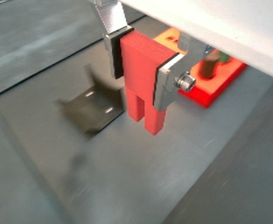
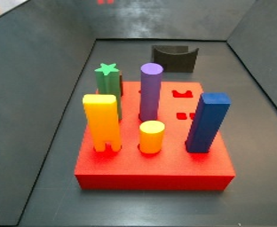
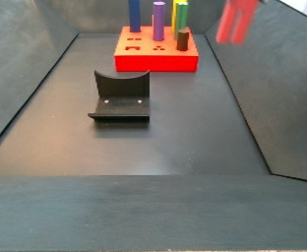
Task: Pick up the double-square object. Move up. Move to above the board. Insert the double-square object.
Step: Move to above the board.
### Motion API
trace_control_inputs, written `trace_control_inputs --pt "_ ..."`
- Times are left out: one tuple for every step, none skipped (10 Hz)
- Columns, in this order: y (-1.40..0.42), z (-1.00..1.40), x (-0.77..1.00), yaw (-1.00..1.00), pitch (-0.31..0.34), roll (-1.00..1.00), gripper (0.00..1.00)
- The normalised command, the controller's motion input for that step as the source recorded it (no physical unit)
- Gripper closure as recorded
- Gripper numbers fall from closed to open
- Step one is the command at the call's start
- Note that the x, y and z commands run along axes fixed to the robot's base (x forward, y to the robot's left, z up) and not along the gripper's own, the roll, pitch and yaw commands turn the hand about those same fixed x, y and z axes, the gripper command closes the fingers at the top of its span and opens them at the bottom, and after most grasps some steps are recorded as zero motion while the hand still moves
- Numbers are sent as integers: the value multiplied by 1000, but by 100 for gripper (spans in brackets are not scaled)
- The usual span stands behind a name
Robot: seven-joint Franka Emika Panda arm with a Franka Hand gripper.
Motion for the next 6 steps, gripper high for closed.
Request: trace_control_inputs --pt "-1000 239 277 -150 503 -61 100" --pt "-1000 232 291 -78 343 -118 100" --pt "-1000 230 293 -37 246 -81 100" --pt "-1000 236 294 -14 171 -11 100" --pt "-1000 235 297 -4 141 -16 100" --pt "-1000 234 308 4 119 -14 100"
